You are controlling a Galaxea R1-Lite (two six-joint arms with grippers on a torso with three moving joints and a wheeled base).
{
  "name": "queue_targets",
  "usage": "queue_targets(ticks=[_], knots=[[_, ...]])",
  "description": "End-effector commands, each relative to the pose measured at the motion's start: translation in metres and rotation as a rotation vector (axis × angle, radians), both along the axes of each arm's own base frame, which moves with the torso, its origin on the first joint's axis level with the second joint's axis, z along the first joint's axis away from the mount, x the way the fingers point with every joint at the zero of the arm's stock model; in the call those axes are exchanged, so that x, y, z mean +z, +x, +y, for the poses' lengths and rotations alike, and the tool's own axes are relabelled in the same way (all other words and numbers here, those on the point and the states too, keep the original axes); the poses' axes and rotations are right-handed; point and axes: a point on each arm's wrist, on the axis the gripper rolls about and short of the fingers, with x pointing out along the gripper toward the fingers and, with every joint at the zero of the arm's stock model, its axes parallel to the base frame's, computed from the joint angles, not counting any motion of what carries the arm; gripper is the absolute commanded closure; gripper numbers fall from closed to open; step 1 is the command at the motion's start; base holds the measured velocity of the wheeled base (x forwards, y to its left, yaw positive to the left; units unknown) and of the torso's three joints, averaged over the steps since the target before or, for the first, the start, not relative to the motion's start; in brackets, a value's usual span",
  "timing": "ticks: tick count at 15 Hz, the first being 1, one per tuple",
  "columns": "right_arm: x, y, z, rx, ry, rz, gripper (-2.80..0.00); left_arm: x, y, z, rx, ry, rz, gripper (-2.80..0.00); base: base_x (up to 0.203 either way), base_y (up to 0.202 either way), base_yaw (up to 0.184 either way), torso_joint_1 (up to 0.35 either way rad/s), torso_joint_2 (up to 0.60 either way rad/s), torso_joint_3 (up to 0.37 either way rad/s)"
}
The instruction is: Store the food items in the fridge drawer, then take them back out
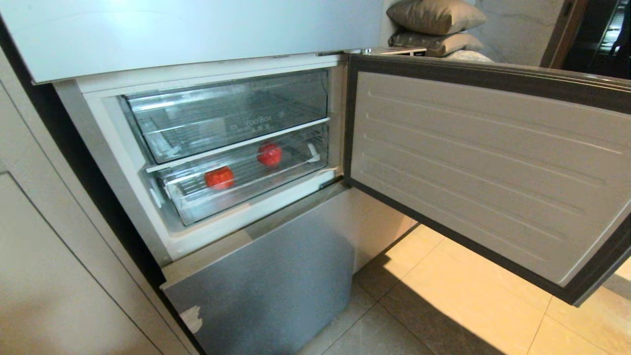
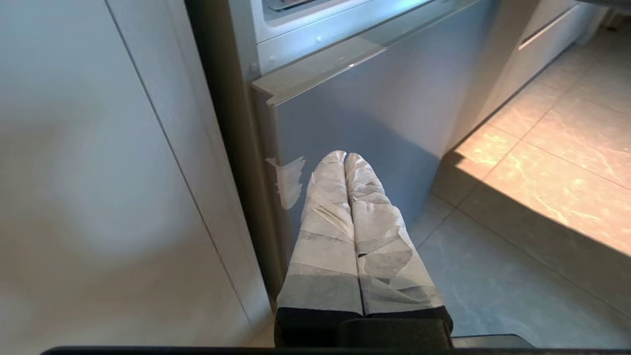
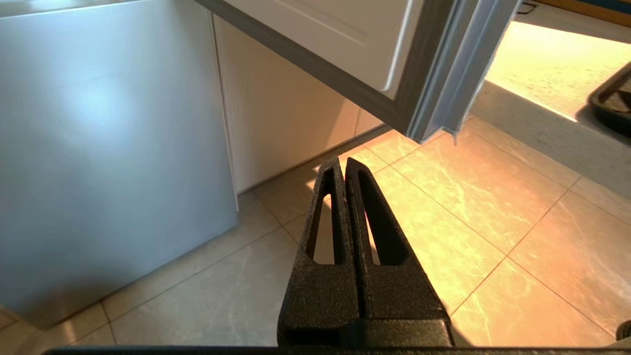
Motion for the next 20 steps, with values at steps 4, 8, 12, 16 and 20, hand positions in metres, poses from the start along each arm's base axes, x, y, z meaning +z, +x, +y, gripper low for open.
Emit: queue_targets(ticks=[4, 8, 12, 16, 20], knots=[[0.000, 0.000, 0.000, 0.001, 0.003, 0.002, 0.00, 0.000, 0.000, 0.000, 0.001, 0.000, 0.000, 0.00, -0.026, 0.000, -0.001, 0.005, 0.00, 0.000], [0.000, 0.000, 0.000, -0.017, 0.058, -0.003, 0.00, 0.000, 0.000, 0.000, 0.001, 0.000, 0.000, 0.00, -0.193, 0.000, 0.000, 0.000, 0.00, 0.002], [0.001, 0.000, -0.001, -0.024, 0.061, -0.004, 0.00, 0.000, 0.000, 0.000, 0.001, 0.000, 0.000, 0.00, -0.195, 0.000, -0.001, 0.001, 0.00, 0.003], [0.001, 0.000, -0.001, -0.022, 0.054, -0.005, 0.00, 0.000, 0.000, 0.000, 0.002, 0.000, 0.000, 0.00, -0.105, 0.000, 0.002, -0.005, 0.00, 0.001], [0.031, -0.003, -0.001, -0.053, 0.074, -0.032, 0.00, 0.000, 0.000, 0.000, 0.001, 0.000, 0.000, 0.00, 0.000, 0.000, 0.000, 0.000, 0.00, 0.000]])
